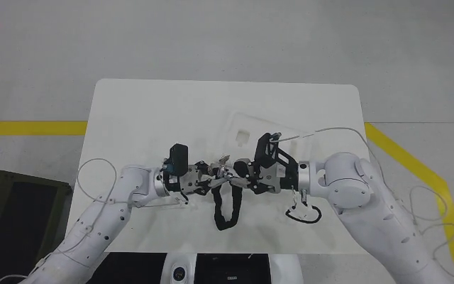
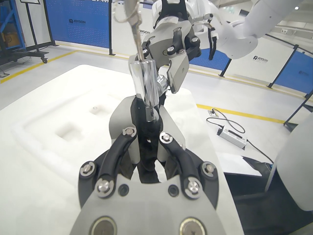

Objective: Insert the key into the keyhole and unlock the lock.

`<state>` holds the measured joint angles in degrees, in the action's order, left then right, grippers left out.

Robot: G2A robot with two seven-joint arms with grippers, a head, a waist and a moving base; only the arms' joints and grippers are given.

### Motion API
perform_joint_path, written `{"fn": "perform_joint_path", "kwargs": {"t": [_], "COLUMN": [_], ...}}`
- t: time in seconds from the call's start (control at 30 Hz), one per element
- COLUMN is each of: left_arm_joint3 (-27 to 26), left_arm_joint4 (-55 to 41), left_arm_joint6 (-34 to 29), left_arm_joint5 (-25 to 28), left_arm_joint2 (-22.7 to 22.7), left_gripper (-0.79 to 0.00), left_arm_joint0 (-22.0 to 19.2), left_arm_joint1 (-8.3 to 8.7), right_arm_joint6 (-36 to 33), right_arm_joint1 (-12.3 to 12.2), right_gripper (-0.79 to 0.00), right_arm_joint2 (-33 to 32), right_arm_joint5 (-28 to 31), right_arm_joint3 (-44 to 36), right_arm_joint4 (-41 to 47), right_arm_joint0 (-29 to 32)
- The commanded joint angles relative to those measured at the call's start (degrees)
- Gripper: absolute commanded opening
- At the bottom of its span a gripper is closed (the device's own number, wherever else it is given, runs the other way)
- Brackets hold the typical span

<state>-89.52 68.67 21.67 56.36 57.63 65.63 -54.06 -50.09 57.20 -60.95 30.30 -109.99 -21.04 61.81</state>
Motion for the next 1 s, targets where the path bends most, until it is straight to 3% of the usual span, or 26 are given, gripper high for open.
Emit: {"fn": "perform_joint_path", "kwargs": {"t": [0.0,0.2,0.47,0.67,0.77,0.83,0.97], "left_arm_joint3": [-1.3,-6.0,-8.6,-11.0,-12.7,-13.4,-14.4], "left_arm_joint4": [2.6,7.8,8.7,8.0,8.4,8.8,9.5], "left_arm_joint6": [-2.3,-7.8,-13.7,-17.8,-19.4,-20.0,-21.3], "left_arm_joint5": [-1.1,-1.0,-0.2,-3.6,-5.0,-5.6,-6.6], "left_arm_joint2": [1.1,3.0,5.1,6.4,6.1,5.9,5.7], "left_gripper": [-0.785,-0.785,-0.785,-0.785,-0.785,-0.785,-0.785], "left_arm_joint0": [0.3,1.5,1.8,2.6,3.4,3.7,4.3], "left_arm_joint1": [0.29,1.01,1.55,1.62,1.56,1.53,1.47], "right_arm_joint6": [-0.4,-1.4,-4.5,-6.1,-5.6,-5.2,-4.8], "right_arm_joint1": [-0.1,-0.8,-1.9,-2.5,-2.5,-2.5,-2.5], "right_gripper": [-0.465,-0.489,-0.425,-0.406,-0.139,-0.139,-0.283], "right_arm_joint2": [-0.6,-3.6,-6.6,-7.6,-7.6,-7.4,-6.5], "right_arm_joint5": [-0.4,-0.7,1.6,1.5,0.0,-0.6,-1.4], "right_arm_joint3": [-0.2,-2.7,-8.9,-12.9,-14.0,-14.3,-15.1], "right_arm_joint4": [-0.1,-0.6,-5.9,-7.3,-7.9,-8.2,-9.0], "right_arm_joint0": [0.0,1.1,3.3,5.2,5.7,5.7,5.2]}}
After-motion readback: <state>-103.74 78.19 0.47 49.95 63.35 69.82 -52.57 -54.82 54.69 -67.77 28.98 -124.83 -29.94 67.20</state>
